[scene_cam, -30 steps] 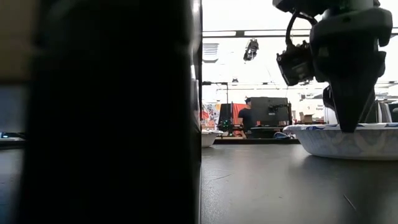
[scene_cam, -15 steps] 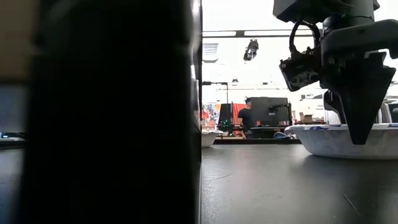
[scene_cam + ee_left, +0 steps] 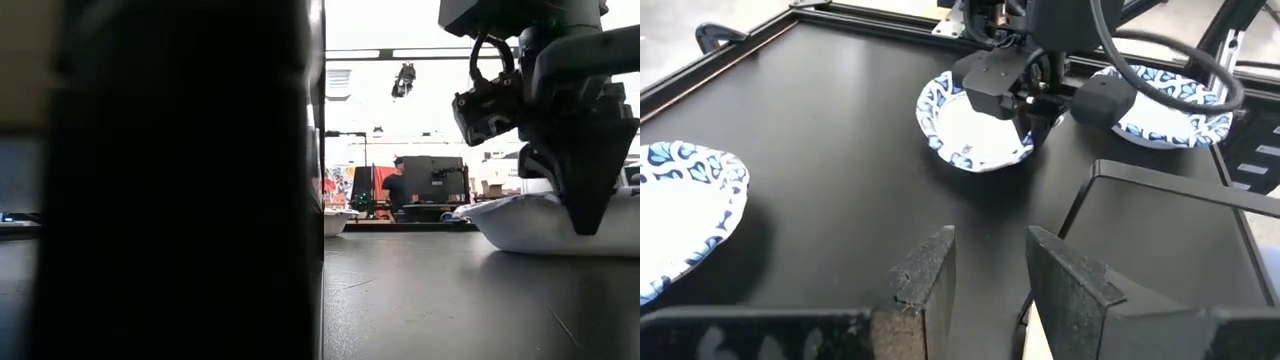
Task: Place and stack bowls onto a shelf
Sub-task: Stack the white patterned bowl on top of the white patterned bowl on the shelf
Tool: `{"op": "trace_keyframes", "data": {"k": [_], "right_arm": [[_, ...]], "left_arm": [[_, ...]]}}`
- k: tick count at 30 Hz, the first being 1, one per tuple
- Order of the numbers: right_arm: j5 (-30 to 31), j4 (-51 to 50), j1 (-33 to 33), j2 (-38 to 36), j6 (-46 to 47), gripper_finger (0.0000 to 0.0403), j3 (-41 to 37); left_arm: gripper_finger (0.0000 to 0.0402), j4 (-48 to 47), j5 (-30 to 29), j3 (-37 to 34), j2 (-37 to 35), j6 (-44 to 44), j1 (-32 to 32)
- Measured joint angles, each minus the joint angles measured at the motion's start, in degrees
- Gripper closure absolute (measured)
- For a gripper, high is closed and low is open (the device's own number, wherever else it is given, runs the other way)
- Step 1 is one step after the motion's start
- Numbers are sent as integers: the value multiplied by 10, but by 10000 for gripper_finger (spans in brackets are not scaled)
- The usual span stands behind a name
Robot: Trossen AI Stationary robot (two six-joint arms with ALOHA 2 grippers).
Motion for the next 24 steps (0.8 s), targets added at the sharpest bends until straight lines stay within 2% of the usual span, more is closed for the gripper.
{"op": "trace_keyframes", "data": {"k": [6,11,19,24], "right_arm": [[-14,-50,-1,-23,-27,394,33],[-10,-109,-1,-51,-73,394,100],[-23,-126,-1,-77,-184,394,200],[-24,-146,-1,-78,-258,394,256]], "left_arm": [[295,1,0,3,0,50,1],[295,1,0,19,0,93,2],[295,0,8,52,0,192,2],[295,0,65,61,0,204,2]]}}
